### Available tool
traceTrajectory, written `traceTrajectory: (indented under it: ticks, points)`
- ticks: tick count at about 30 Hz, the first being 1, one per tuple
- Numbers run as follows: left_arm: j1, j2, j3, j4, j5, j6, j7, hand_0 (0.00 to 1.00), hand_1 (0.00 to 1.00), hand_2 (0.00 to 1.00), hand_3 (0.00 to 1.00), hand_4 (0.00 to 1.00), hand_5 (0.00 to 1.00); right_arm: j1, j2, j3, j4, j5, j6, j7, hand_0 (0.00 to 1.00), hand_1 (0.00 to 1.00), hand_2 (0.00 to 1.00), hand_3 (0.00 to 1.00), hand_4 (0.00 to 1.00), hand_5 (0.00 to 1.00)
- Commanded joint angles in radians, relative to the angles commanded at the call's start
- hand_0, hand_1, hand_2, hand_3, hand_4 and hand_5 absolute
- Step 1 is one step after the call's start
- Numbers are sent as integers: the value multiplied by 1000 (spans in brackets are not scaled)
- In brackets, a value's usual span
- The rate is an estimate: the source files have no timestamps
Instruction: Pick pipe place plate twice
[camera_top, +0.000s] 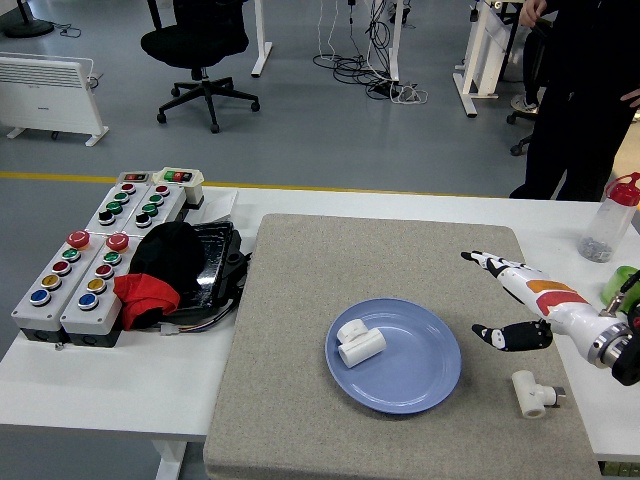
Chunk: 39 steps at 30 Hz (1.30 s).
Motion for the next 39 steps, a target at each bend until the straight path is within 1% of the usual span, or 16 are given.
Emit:
traceTrajectory:
  ticks: [1,4,5,7,10,12,16,18,19,24,25,30,31,36,37,39]
  points:
    - [0,0,-1,0,2,-1,0,716,746,717,655,399,998,-21,-10,18,8,4,18,-3,980,910,994,998,744,366]
    - [0,0,-3,0,9,-1,1,716,746,717,655,399,998,-63,-22,48,18,8,62,-15,980,910,994,998,744,366]
    - [0,-1,-4,0,11,-1,1,716,746,717,655,399,998,-83,-27,56,22,8,85,-24,980,910,994,998,744,366]
    - [1,-1,-5,0,13,-2,1,714,745,717,655,398,998,-108,-34,62,30,9,109,-32,971,904,981,994,745,374]
    - [1,-1,-6,0,13,-2,0,714,745,717,655,398,998,-150,-48,64,43,13,137,-35,971,904,981,994,745,374]
    - [1,-1,-5,0,11,-1,0,714,745,717,655,398,998,-169,-55,63,46,10,144,-37,971,904,981,994,745,374]
    - [1,-2,-7,0,14,-1,0,714,745,717,655,398,998,-200,-64,59,40,-11,141,-35,969,901,977,989,748,375]
    - [0,-2,-7,0,17,-2,1,714,745,717,655,398,998,-205,-63,55,21,-32,136,-41,969,901,977,989,748,375]
    - [0,-2,-7,0,17,-2,2,712,745,718,654,397,998,-204,-63,53,15,-36,135,-42,941,891,974,980,748,376]
    - [0,-3,-9,0,21,-3,2,712,745,718,654,397,998,-190,-53,39,-26,-36,119,-37,941,891,974,980,748,376]
    - [1,-3,-8,0,20,-3,2,711,745,718,654,396,998,-187,-50,36,-35,-35,115,-35,885,858,926,946,738,384]
    - [0,-4,-4,0,15,-3,1,711,745,718,654,396,998,-170,-38,19,-67,-36,102,-36,885,858,926,946,738,384]
    - [0,-4,-4,0,14,-3,1,711,745,719,653,395,998,-168,-37,18,-69,-36,102,-37,787,789,842,897,726,378]
    - [1,-4,-4,0,15,-3,1,711,745,719,653,395,998,-157,-32,5,-77,-36,111,-41,787,789,842,897,726,378]
    - [2,-4,-6,0,17,-3,2,711,745,720,653,395,998,-155,-31,3,-81,-37,113,-42,656,676,748,819,710,362]
    - [2,-4,-6,0,18,-3,2,711,745,720,653,395,998,-154,-30,2,-83,-38,114,-42,656,676,748,819,710,362]
